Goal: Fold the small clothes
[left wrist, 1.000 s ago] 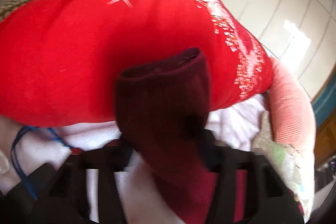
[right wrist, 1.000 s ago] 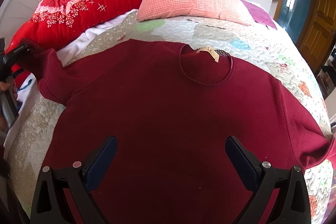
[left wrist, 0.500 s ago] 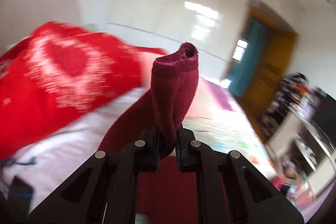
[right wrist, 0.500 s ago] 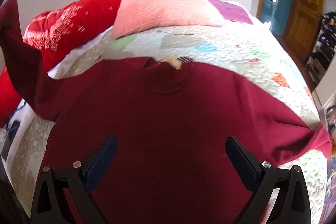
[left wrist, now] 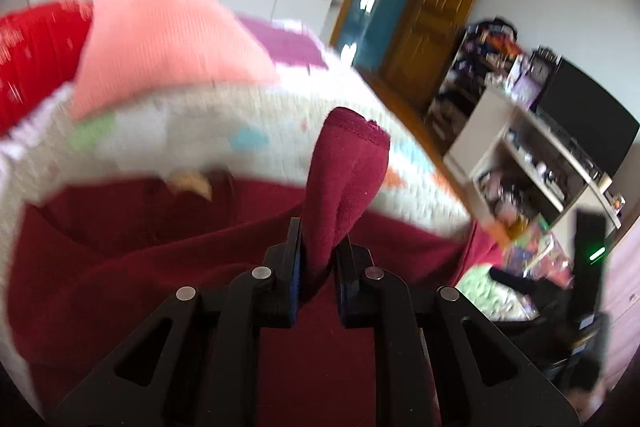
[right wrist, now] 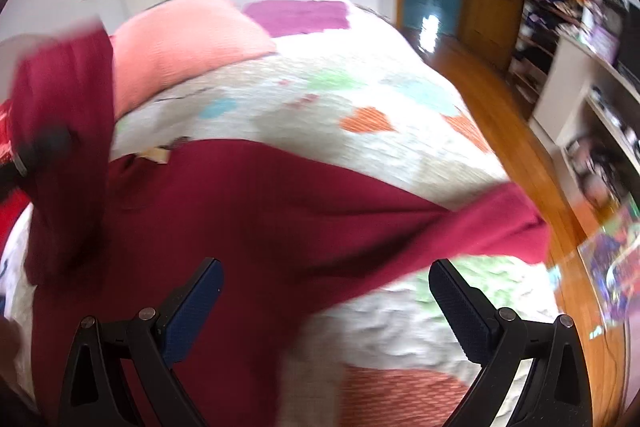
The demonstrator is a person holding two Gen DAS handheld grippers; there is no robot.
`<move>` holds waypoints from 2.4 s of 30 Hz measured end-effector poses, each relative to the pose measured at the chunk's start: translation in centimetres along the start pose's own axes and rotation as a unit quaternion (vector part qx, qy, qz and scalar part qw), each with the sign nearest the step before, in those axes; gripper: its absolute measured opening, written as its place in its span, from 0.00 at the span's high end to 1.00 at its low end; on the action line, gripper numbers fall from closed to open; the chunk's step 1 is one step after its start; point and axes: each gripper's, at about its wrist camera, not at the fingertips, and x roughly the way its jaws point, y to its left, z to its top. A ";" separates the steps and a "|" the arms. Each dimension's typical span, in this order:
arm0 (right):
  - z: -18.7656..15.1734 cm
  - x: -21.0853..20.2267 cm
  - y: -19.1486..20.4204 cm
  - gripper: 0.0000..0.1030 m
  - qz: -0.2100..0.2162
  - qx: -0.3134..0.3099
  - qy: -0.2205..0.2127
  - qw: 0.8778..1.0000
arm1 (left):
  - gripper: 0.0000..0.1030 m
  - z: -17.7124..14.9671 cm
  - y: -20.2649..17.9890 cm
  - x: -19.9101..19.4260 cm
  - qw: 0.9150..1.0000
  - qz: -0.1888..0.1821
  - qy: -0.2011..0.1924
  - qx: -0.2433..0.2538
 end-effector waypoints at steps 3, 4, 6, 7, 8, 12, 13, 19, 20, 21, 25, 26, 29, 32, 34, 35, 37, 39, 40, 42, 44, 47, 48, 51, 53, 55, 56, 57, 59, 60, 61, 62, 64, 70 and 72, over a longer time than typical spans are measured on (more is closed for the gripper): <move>0.1 0.2 -1.5 0.00 -0.007 0.003 0.002 1.000 | 0.71 -0.8 0.1 0.7 0.999 -0.016 0.032 -0.006; 0.2 0.2 -1.7 0.00 -0.008 0.002 0.001 1.000 | 0.67 -0.8 0.4 0.1 0.999 -0.015 0.033 -0.005; 0.4 0.1 -2.0 0.00 -0.008 0.001 -0.002 1.000 | 0.62 -0.9 1.1 -2.2 1.000 -0.004 0.018 0.001; 0.6 0.1 -2.0 0.00 -0.009 0.001 -0.003 1.000 | 0.51 -1.0 1.7 -3.5 1.000 0.003 0.009 0.004; 0.7 0.0 -2.0 0.00 -0.007 0.001 -0.004 1.000 | 0.44 -1.4 2.6 -4.8 1.000 0.009 -0.001 0.006; 1.1 -0.5 -1.6 0.00 0.003 -0.003 -0.016 1.000 | 0.22 -2.3 6.7 -9.4 0.996 0.075 -0.054 0.010; 1.3 -0.5 -1.6 0.00 0.004 -0.004 -0.020 1.000 | 0.22 -2.5 8.0 -9.9 0.994 0.099 -0.053 0.009; 1.8 0.2 0.8 0.00 0.057 -0.029 -0.012 0.998 | 0.22 -4.7 14.0 -8.2 0.982 0.184 0.000 -0.043; 1.9 0.4 1.8 0.01 0.065 -0.042 -0.011 0.997 | 0.22 -5.1 14.6 -7.7 0.981 0.187 0.008 -0.052; 2.0 0.7 2.6 0.02 0.066 -0.057 -0.009 0.996 | 0.22 -5.6 14.8 -7.3 0.980 0.190 0.016 -0.057; 2.8 1.3 5.6 0.04 0.071 -0.107 -0.020 0.992 | 0.22 -7.3 14.8 -5.6 0.976 0.209 0.046 -0.051; 3.1 1.6 6.3 0.04 0.077 -0.119 -0.022 0.990 | 0.22 -7.5 15.0 -5.0 0.975 0.211 0.052 -0.049; 3.6 2.8 8.4 0.08 0.092 -0.151 -0.017 0.984 | 0.22 -8.2 14.7 -4.5 0.973 0.220 0.060 -0.037; 3.0 4.6 9.8 0.31 0.091 -0.182 0.025 0.979 | 0.22 -8.5 14.6 -4.6 0.973 0.221 0.064 -0.029; 1.6 4.8 10.1 0.39 0.107 -0.197 0.053 0.973 | 0.22 -8.7 14.6 -4.9 0.974 0.216 0.064 -0.025; 0.4 4.4 10.0 0.39 0.114 -0.202 0.058 0.971 | 0.22 -8.9 14.7 -5.0 0.975 0.213 0.065 -0.024; -1.8 4.1 9.7 0.39 0.108 -0.220 0.072 0.967 | 0.22 -9.1 15.0 -5.0 0.975 0.210 0.067 -0.024; -3.3 2.9 8.7 0.38 0.115 -0.221 0.063 0.966 | 0.22 -9.1 14.9 -5.1 0.975 0.210 0.068 -0.024; -3.6 2.5 8.3 0.38 0.125 -0.219 0.070 0.965 | 0.22 -9.0 14.8 -5.4 0.975 0.209 0.067 -0.026; -3.9 1.6 7.4 0.39 0.137 -0.221 0.086 0.962 | 0.22 -8.7 14.6 -6.3 0.979 0.195 0.055 -0.039; -3.6 0.4 6.7 0.39 0.135 -0.218 0.069 0.964 | 0.22 -8.3 14.4 -7.4 0.981 0.181 0.039 -0.055; -2.1 -1.0 5.3 0.37 0.113 -0.195 0.028 0.974 | 0.22 -7.7 13.9 -8.3 0.982 0.176 0.017 -0.063; -1.5 -1.1 4.8 0.33 0.107 -0.181 0.019 0.977 | 0.22 -7.4 13.8 -8.4 0.982 0.176 0.015 -0.063; 0.1 -0.3 3.9 0.31 0.088 -0.140 0.003 0.986 | 0.22 -7.1 13.8 -7.7 0.981 0.184 0.020 -0.061; 0.8 0.6 4.2 0.31 0.077 -0.146 -0.002 0.986 | 0.22 -7.2 14.1 -7.0 0.980 0.189 0.028 -0.064; 1.2 1.7 5.4 0.31 0.072 -0.171 -0.004 0.983 | 0.22 -7.6 14.8 -6.0 0.977 0.196 0.045 -0.072; 1.3 2.4 6.0 0.31 0.074 -0.186 -0.001 0.980 | 0.22 -7.9 15.0 -5.7 0.976 0.198 0.051 -0.076; 1.3 2.9 6.5 0.31 0.074 -0.199 0.005 0.977 | 0.22 -8.2 15.4 -5.3 0.975 0.198 0.058 -0.081; 1.4 4.3 7.1 0.31 0.074 -0.220 0.024 0.972 | 0.22 -8.6 15.7 -5.1 0.975 0.199 0.059 -0.082; 1.3 4.8 7.1 0.33 0.080 -0.226 0.037 0.970 | 0.22 -8.8 15.7 -5.0 0.975 0.201 0.057 -0.078; 1.2 5.1 6.8 0.37 0.091 -0.226 0.045 0.969 | 0.22 -8.8 15.6 -4.9 0.975 0.203 0.057 -0.075; 0.7 5.3 6.7 0.49 0.098 -0.226 0.046 0.968 | 0.22 -8.9 15.4 -4.7 0.974 0.209 0.057 -0.070; 0.2 5.2 6.7 0.66 0.106 -0.231 0.038 0.966 | 0.22 -8.8 15.2 -4.4 0.972 0.219 0.061 -0.059; 0.9 2.9 6.6 0.95 0.088 -0.231 -0.015 0.969 | 0.22 -8.0 15.6 -5.1 0.974 0.205 0.041 -0.091; 1.5 1.9 6.6 0.95 0.084 -0.232 -0.034 0.968 | 0.22 -7.6 15.8 -5.2 0.973 0.201 0.035 -0.105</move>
